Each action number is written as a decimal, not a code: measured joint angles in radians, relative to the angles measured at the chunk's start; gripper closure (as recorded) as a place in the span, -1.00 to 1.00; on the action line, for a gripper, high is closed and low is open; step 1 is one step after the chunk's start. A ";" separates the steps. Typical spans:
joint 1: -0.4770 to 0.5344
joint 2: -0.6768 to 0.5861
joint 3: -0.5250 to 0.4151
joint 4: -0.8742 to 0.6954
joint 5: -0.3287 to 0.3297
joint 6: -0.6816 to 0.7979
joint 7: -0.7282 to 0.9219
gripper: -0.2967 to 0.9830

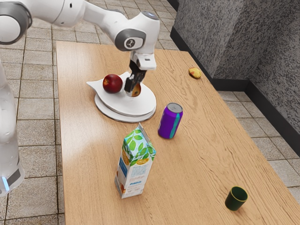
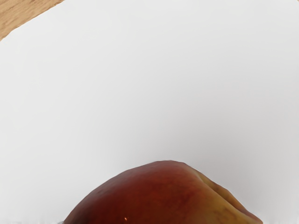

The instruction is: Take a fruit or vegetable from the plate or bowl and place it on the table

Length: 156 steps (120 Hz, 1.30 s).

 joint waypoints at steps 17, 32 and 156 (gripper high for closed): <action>-0.001 -0.087 -0.019 0.018 -0.012 -0.060 -0.024 -0.01; -0.002 -0.141 -0.086 0.017 -0.030 -0.114 -0.051 -0.02; -0.005 -0.322 -0.298 -0.017 -0.184 -0.449 -0.210 -0.45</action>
